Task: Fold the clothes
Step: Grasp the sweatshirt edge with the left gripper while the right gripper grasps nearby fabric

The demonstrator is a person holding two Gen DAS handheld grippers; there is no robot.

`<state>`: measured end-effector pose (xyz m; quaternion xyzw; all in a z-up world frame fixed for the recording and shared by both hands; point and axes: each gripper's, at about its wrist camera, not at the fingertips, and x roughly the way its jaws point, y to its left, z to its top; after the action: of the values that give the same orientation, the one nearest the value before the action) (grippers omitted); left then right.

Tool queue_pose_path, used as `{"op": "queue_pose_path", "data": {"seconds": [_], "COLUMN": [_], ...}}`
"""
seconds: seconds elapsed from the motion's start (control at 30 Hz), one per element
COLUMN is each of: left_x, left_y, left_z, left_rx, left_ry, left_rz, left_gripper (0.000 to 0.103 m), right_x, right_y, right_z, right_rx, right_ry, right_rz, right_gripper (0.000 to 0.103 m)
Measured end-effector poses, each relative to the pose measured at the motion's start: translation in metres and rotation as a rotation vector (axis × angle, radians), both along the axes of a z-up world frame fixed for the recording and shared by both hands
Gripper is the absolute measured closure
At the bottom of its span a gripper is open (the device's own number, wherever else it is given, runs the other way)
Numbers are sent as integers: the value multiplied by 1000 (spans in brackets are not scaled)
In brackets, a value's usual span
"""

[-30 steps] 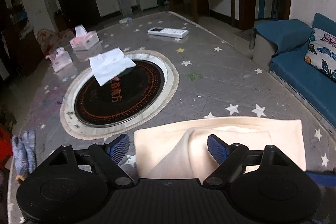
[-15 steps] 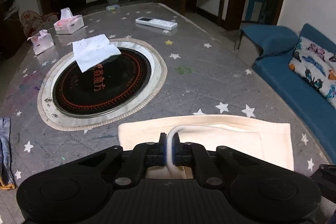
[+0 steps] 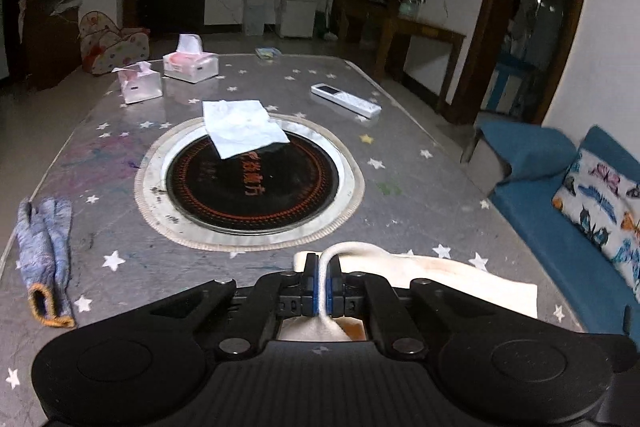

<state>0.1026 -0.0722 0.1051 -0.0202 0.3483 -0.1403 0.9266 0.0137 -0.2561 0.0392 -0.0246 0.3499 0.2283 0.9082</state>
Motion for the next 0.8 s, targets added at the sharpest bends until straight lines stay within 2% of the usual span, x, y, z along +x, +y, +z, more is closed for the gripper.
{"op": "queue_pose_path", "data": {"seconds": [0.53,0.63,0.67,0.7,0.8], "left_x": [-20,-25,-27,-29,-34], "left_y": [38,44,47,50,61], "left_z": [-2,-3,-4,-5,-8], "left_rx": [-8,-14,-16,-17,-22], "left_ry": [-4,-4,-2,0,6], "left_rz": [70,86,92,99,128], "left_gripper": [99,99,99,99,99], "right_x": [33,40,43,45,46], "right_y": [56,64,66,68,64], "right_z": [4,0,-2,-4,-5], "right_rx": [-10,-43,-59,-72,-66], "right_ry": [-33,-39,-39,-37,-24], "right_rz": [109,106,102,99,83], "right_gripper": [54,54,59,72,91]}}
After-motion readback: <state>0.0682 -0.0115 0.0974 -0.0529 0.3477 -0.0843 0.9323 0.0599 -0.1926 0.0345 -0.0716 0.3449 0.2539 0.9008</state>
